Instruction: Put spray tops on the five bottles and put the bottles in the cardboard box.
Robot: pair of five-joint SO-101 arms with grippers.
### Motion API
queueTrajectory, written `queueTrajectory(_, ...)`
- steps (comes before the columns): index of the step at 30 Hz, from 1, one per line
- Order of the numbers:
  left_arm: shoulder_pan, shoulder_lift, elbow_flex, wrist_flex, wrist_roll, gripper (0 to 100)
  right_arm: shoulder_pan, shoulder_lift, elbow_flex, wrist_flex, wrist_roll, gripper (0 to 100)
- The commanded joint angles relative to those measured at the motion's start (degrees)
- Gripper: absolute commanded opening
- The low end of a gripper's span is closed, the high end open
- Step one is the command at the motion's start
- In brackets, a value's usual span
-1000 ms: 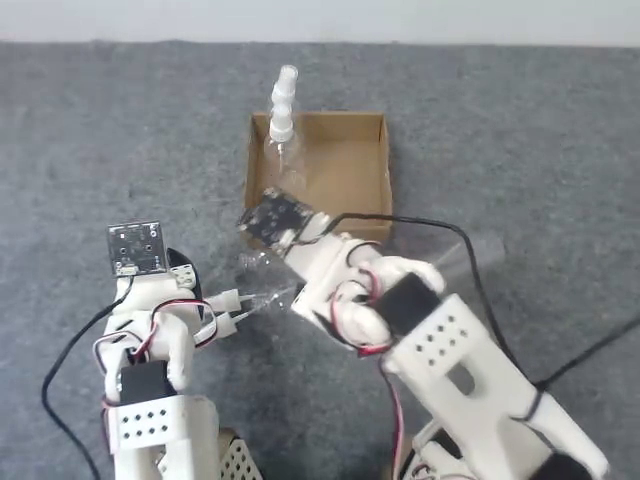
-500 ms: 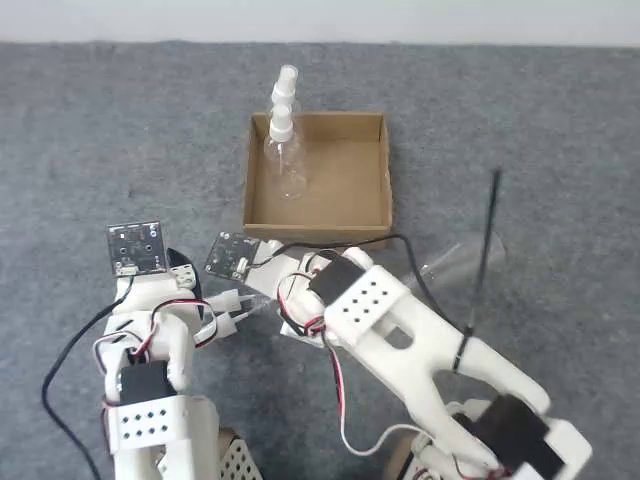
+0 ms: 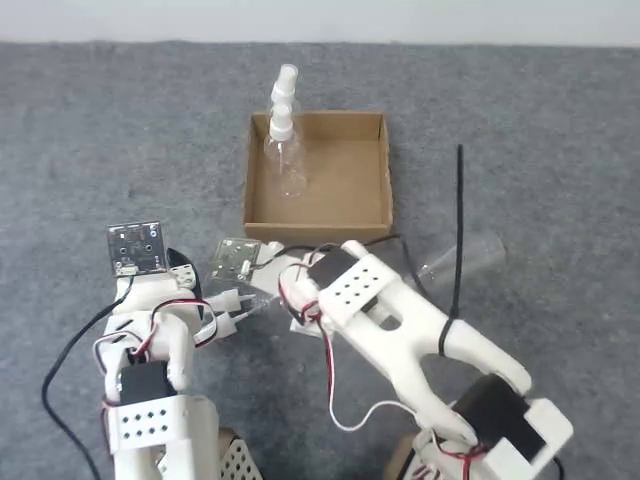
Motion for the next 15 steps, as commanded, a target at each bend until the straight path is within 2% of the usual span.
queueTrajectory(1, -0.18, -0.88, -0.48, -1.58, -0.53, 3, 2.24, -0.75, -0.7, -0.04, 2.46, 10.0)
queueTrajectory(5, -0.18, -0.88, -0.48, -1.58, -0.53, 3, 2.24, -2.59, -0.62, 1.98, 2.46, 4.7)
queueTrajectory(15, -0.18, -0.88, -0.48, -1.67, -0.53, 3, 2.24, -14.55, -0.62, 15.16, 2.46, 4.8)
